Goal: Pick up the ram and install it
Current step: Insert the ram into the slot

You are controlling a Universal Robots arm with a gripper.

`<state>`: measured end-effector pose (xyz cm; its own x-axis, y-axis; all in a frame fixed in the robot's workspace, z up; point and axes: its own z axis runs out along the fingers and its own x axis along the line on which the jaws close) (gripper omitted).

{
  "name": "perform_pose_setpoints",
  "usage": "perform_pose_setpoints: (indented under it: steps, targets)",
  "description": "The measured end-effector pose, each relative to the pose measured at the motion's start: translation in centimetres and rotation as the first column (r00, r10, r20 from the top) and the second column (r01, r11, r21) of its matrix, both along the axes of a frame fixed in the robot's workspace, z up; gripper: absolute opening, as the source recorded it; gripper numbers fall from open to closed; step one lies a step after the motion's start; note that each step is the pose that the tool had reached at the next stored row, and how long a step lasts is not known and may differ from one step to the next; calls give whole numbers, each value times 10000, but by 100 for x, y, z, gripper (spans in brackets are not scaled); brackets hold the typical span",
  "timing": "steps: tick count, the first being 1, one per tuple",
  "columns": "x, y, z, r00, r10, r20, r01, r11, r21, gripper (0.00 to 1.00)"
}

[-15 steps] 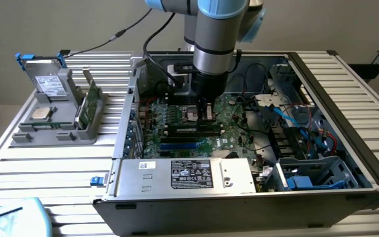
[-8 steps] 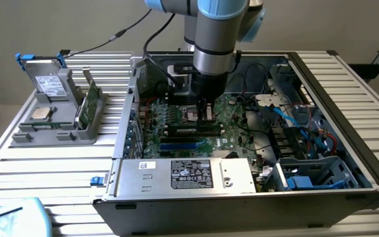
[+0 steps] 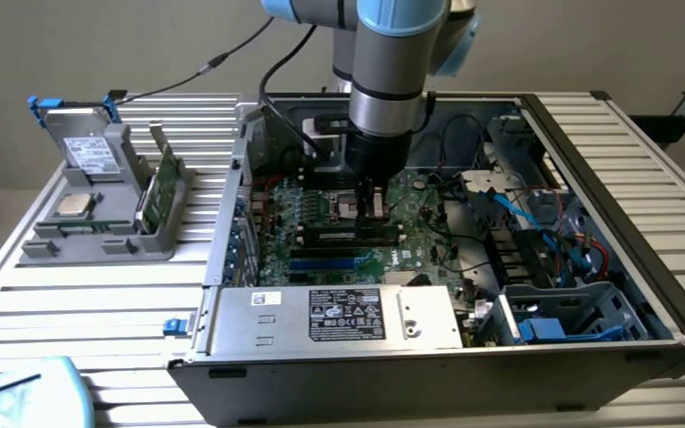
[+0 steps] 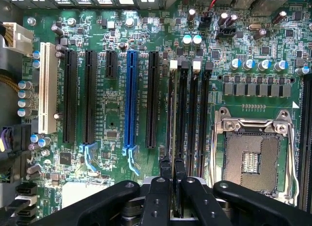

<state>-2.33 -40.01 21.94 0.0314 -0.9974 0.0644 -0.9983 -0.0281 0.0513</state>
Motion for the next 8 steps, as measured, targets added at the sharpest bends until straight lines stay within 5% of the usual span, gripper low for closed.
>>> perform_pose_setpoints:
  steps: [8]
  targets:
    - [0, 0, -4, 10000, 0, 0, 0, 10000, 1, 14]
